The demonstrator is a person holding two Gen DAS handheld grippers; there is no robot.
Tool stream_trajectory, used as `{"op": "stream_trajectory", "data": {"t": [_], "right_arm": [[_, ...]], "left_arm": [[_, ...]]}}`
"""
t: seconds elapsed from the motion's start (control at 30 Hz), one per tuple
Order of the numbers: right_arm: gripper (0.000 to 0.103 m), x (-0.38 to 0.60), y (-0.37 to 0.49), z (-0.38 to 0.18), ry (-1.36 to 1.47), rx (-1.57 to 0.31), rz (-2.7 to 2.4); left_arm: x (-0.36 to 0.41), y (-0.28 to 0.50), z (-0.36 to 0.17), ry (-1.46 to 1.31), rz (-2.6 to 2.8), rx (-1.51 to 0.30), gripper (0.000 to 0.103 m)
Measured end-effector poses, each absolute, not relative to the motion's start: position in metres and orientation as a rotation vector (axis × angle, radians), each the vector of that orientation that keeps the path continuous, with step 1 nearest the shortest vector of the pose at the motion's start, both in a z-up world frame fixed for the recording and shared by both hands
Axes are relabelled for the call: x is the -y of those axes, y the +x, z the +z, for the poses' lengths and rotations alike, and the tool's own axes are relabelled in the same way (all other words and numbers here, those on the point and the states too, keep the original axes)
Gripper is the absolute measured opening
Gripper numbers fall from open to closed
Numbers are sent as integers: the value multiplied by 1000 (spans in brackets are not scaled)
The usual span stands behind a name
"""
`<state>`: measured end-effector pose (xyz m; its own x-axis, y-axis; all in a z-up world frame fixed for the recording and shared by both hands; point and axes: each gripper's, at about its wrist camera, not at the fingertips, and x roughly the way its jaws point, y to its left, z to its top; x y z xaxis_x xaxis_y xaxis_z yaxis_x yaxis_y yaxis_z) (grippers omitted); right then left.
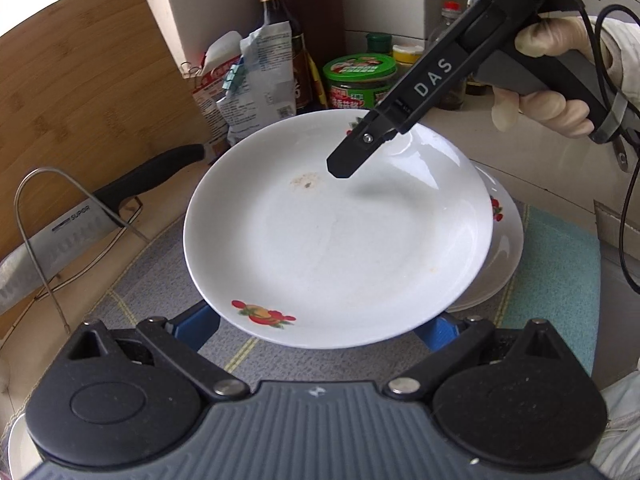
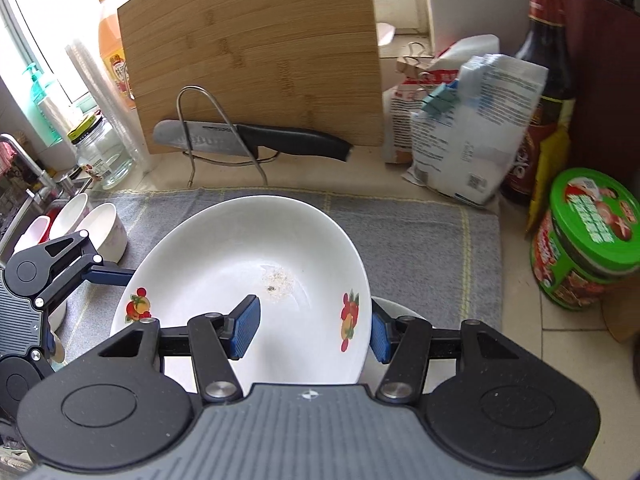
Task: Organize plates and bowls
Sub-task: 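Carry the held flat plate with the right tool toward the plate stack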
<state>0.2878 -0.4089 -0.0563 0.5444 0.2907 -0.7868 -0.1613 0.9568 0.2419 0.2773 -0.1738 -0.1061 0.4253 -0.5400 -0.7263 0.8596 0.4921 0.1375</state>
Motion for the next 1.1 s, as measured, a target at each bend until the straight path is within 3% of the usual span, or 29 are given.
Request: {"op": "stream_trajectory", "data": {"t": [0.47,1.1], "right_arm": [[62,455,232,-65,212,-965,105],[62,461,228,-78,220,-979,82]], "left_arm": [[225,258,-115,620,-1094,-656,101],[233,269,-121,657,-1139,-734,101]]}}
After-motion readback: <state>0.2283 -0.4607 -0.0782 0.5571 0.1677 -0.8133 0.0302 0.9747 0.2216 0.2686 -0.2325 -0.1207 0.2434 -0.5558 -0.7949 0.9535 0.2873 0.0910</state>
